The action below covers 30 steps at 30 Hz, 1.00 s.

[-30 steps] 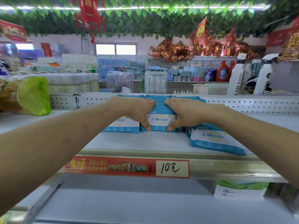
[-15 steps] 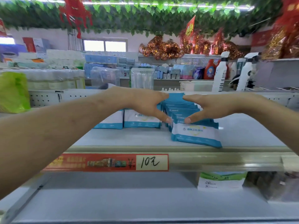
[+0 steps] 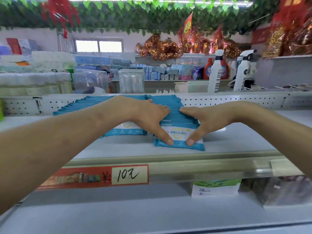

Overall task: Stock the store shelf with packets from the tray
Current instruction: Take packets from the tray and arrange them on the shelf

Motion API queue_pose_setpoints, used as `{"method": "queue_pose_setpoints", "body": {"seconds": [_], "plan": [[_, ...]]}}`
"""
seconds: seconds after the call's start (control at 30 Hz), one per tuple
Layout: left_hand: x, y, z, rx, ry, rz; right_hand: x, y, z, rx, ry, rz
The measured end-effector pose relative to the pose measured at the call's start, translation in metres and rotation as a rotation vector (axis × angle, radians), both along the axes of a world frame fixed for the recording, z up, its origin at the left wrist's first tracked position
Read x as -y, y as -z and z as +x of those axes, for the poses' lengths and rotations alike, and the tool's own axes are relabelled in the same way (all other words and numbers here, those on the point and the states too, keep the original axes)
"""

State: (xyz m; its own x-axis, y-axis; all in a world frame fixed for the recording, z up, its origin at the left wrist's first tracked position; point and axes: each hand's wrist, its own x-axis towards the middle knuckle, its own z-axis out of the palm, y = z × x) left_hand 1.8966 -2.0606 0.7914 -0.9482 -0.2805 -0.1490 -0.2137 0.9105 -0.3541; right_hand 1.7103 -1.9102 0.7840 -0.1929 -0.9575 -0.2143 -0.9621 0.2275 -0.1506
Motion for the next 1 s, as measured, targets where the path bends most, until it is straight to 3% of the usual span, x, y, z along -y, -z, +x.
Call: {"method": "queue_pose_setpoints", "body": {"seconds": [0.43,0.63,0.8,0.9,1.0], "plan": [[0.044,0.008,-0.023,-0.187,-0.116,-0.227,0.060,0.013,-0.005,-0.266,-0.080,-0.319],[0.047,0.009,-0.026,-0.202,-0.173,-0.128,0.065,0.016,-0.004,-0.290,-0.071,-0.325],[0.047,0.006,-0.022,-0.193,-0.170,-0.003,0.052,0.012,-0.020,-0.012,-0.004,-0.351],[0.047,0.006,-0.019,-0.207,-0.151,0.055,0.037,0.005,-0.039,0.295,0.089,-0.307],[0.048,0.006,-0.018,-0.221,-0.131,0.080,0.028,0.007,-0.056,0.548,0.168,-0.388]]}}
